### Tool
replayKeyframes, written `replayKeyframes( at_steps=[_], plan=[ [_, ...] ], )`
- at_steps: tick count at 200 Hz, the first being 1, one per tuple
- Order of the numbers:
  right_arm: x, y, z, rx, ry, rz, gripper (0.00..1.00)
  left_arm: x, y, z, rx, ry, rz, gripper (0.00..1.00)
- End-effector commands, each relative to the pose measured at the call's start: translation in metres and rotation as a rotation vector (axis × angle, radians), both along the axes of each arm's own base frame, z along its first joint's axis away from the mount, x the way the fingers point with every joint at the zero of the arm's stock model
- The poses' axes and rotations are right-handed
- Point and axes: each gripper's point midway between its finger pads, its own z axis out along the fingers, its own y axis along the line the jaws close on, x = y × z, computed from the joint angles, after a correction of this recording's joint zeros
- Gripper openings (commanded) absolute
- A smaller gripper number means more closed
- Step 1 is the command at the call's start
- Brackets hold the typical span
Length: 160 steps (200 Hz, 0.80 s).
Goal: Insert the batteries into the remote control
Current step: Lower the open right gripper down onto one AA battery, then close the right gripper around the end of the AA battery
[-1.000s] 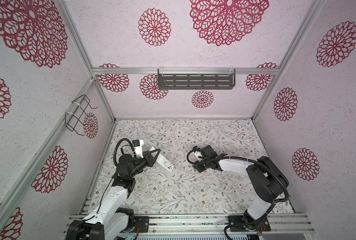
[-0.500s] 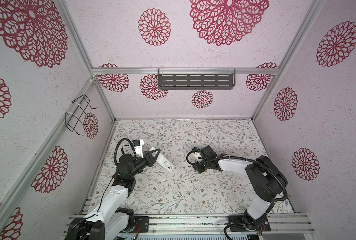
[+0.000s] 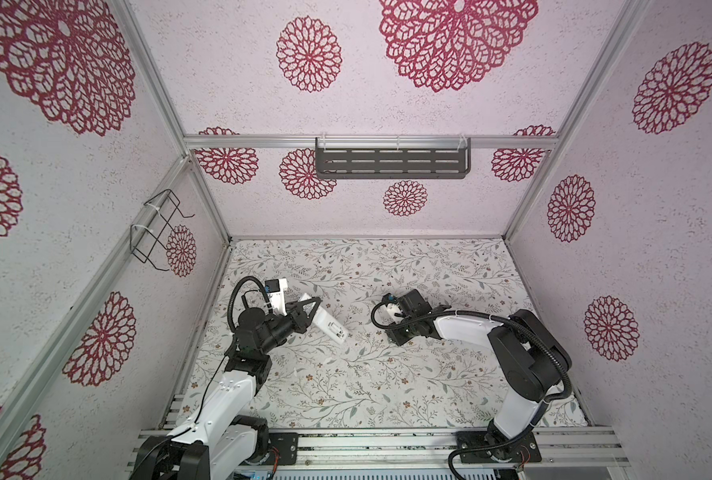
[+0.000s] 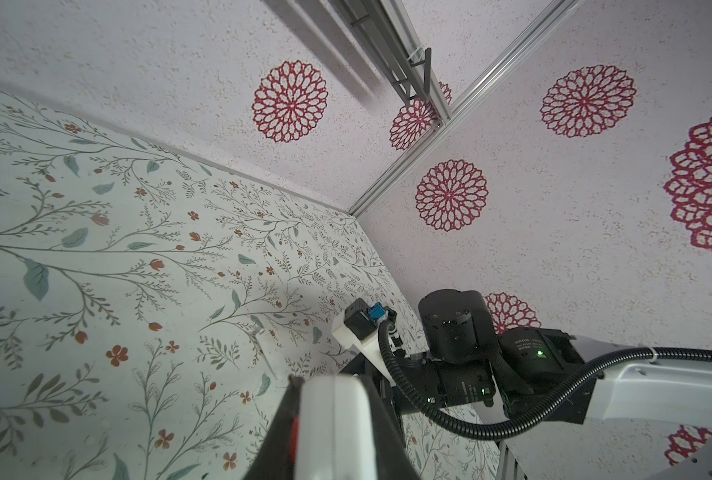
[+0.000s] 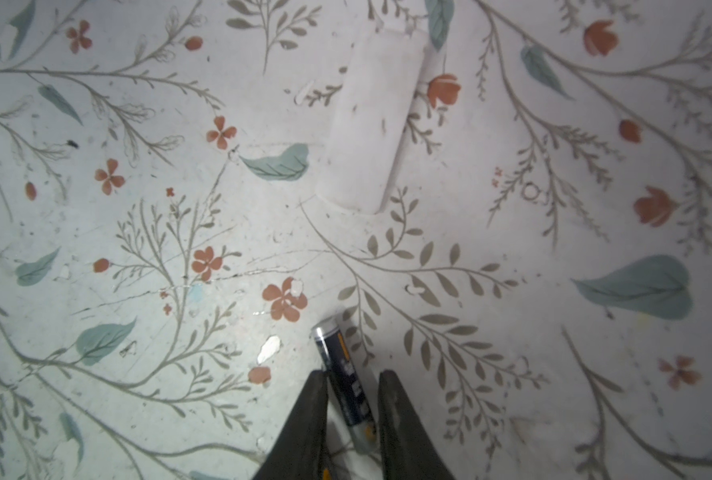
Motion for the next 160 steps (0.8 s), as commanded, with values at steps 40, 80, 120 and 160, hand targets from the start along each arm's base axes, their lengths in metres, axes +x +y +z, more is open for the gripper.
replayKeyframes(
  at_steps=[40, 80, 120, 160],
  plan=[
    [-0.004, -0.004, -0.012, -0.093, 0.015, 0.043, 0.23, -0.002, 0.001, 0.014, -0.009, -0.052, 0.007, 0.00],
    [-0.013, -0.006, -0.015, -0.121, 0.019, 0.065, 0.22, -0.002, 0.002, 0.013, -0.006, -0.051, 0.012, 0.00],
    [-0.020, -0.017, -0.020, -0.153, 0.028, 0.055, 0.22, -0.002, 0.002, 0.013, -0.006, -0.052, 0.014, 0.00],
    [-0.025, -0.021, -0.020, -0.160, 0.027, 0.057, 0.22, -0.001, 0.002, 0.013, -0.006, -0.052, 0.013, 0.00]
  ],
)
